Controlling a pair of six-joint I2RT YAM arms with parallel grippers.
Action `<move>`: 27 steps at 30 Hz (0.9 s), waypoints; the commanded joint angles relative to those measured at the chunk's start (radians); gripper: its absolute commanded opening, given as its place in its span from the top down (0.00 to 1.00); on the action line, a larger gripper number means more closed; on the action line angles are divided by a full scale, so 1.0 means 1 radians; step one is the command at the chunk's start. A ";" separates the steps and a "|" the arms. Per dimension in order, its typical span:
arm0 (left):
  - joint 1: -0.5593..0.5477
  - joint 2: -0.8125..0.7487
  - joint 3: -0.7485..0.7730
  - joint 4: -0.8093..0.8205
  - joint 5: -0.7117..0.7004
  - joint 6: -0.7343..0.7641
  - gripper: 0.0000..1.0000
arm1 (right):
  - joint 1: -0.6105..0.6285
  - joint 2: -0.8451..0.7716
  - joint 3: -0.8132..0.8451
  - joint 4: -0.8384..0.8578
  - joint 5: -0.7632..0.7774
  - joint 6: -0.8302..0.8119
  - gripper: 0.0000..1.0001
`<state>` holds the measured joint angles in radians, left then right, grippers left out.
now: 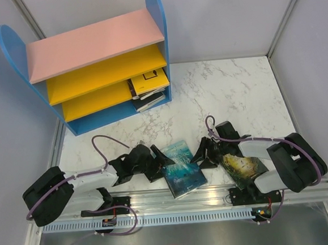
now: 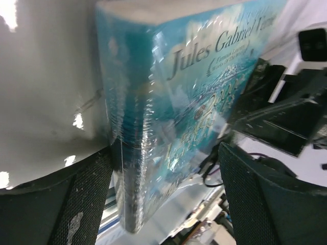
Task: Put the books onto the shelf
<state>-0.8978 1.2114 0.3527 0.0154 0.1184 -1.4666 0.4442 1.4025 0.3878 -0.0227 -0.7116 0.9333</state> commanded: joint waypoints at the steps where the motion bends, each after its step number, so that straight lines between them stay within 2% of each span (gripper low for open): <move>1: -0.052 0.063 -0.118 0.246 -0.184 -0.167 0.14 | 0.018 0.072 -0.037 -0.040 0.109 -0.019 0.39; 5: -0.053 0.063 -0.130 0.400 -0.201 -0.129 0.14 | 0.019 0.104 -0.033 -0.031 0.100 -0.025 0.42; 9: -0.053 0.096 -0.093 0.442 -0.168 -0.071 0.18 | 0.021 0.125 -0.023 -0.033 0.104 -0.030 0.44; 12: -0.053 0.093 -0.093 0.469 -0.163 -0.064 0.33 | 0.019 0.115 -0.013 -0.042 0.107 -0.036 0.44; 13: -0.053 0.088 -0.095 0.481 -0.163 -0.058 0.44 | 0.021 0.112 -0.012 -0.043 0.107 -0.036 0.45; 15: -0.053 0.089 -0.087 0.541 -0.131 -0.009 0.51 | 0.019 0.096 -0.006 -0.040 0.098 -0.033 0.45; 16: -0.053 0.096 -0.077 0.557 -0.123 0.008 0.59 | 0.019 0.090 -0.001 -0.036 0.089 -0.031 0.47; 22: -0.053 0.206 0.006 0.799 0.102 0.049 0.74 | 0.019 -0.011 0.031 0.078 0.026 0.059 0.52; 23: -0.053 0.217 0.032 0.814 0.122 0.049 0.77 | 0.021 -0.029 0.046 0.096 0.023 0.071 0.53; 25: -0.053 0.238 0.069 0.824 0.164 0.054 0.97 | 0.019 -0.042 0.080 0.096 0.012 0.084 0.54; 27: -0.053 0.223 0.088 0.799 0.162 0.058 0.98 | 0.019 -0.062 0.109 0.078 0.003 0.084 0.54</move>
<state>-0.9203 1.4357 0.3161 0.6296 0.1406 -1.4071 0.4366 1.3758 0.4095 -0.0376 -0.6788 0.9432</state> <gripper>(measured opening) 0.364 0.492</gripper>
